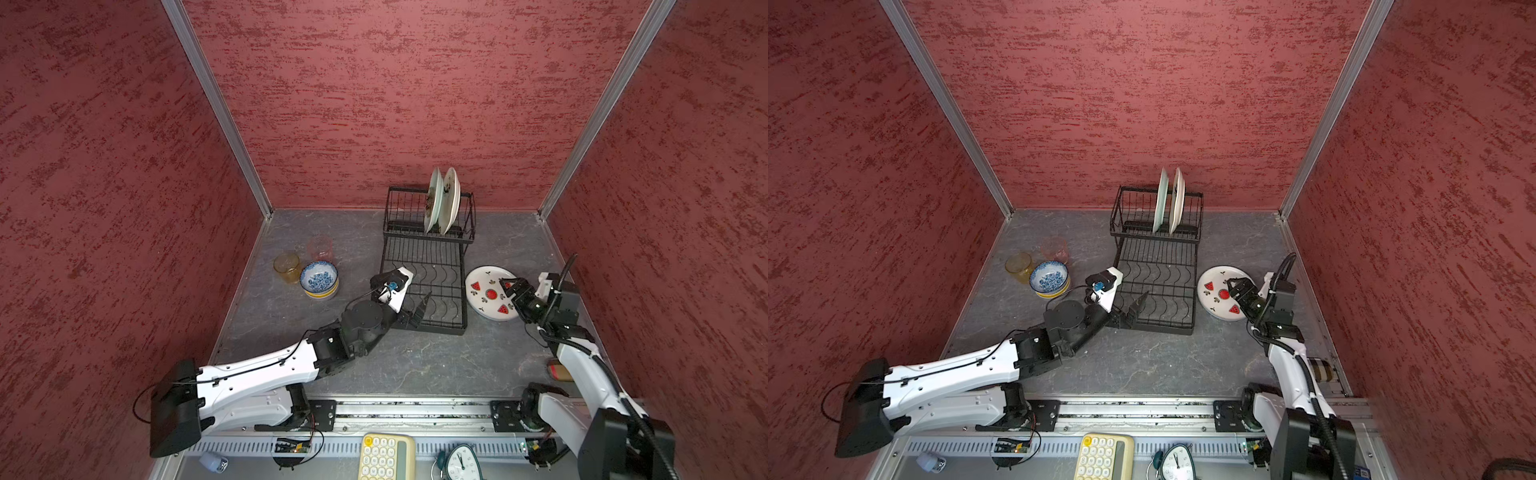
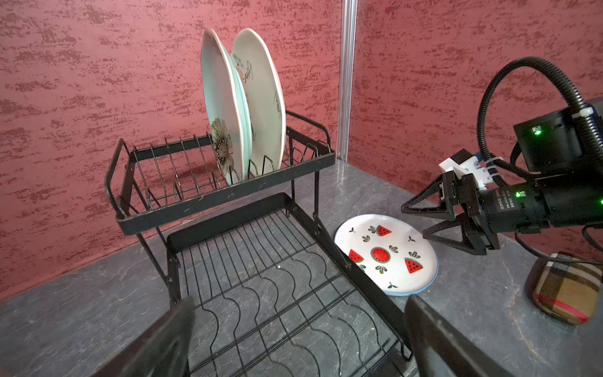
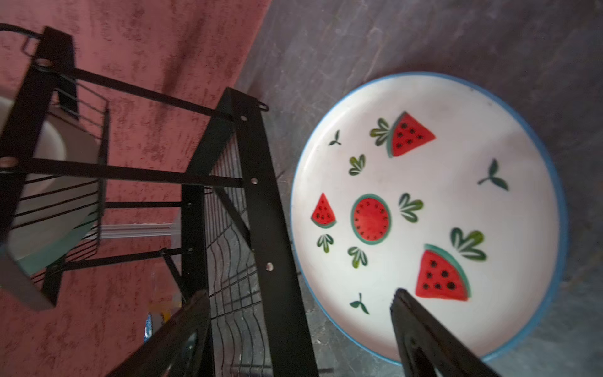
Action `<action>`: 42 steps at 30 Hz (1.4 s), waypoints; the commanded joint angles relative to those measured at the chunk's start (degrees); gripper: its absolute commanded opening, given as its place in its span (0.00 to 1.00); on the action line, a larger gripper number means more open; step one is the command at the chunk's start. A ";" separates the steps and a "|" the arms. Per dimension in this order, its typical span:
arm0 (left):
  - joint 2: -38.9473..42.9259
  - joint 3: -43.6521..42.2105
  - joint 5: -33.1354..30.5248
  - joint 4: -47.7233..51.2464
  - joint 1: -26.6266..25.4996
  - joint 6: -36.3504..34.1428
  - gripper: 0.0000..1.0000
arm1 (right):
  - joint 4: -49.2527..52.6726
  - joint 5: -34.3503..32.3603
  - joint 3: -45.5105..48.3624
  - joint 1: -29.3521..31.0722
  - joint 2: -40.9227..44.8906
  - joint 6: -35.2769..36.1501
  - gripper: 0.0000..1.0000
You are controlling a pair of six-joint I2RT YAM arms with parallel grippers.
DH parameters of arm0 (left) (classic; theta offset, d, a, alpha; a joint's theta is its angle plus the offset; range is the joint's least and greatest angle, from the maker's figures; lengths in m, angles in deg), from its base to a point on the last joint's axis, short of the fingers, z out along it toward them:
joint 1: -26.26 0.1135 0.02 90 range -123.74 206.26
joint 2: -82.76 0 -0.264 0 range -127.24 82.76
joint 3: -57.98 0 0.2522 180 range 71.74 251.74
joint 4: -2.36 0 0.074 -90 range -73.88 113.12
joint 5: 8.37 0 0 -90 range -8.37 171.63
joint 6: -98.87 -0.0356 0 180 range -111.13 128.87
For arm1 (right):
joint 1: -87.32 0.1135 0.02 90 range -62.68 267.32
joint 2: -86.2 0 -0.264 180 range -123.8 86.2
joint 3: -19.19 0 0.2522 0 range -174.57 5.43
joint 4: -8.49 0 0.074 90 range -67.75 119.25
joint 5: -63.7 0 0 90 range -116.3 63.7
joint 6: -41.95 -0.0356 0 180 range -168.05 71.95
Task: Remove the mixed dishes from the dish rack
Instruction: 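Open the right gripper and release the watermelon plate on the table, then reach the left gripper up to the plates in the upper rack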
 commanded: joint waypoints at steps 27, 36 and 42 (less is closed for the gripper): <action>-15.77 27.29 5.37 17.37 5.17 17.72 1.00 | -3.86 11.15 3.27 -0.31 19.23 1.86 0.99; -19.24 30.45 6.78 16.69 9.86 19.39 1.00 | -3.44 10.99 4.12 -0.27 19.43 2.17 0.99; -21.06 31.07 7.91 14.67 12.53 19.48 1.00 | -3.44 10.60 4.37 -0.30 18.96 2.57 0.99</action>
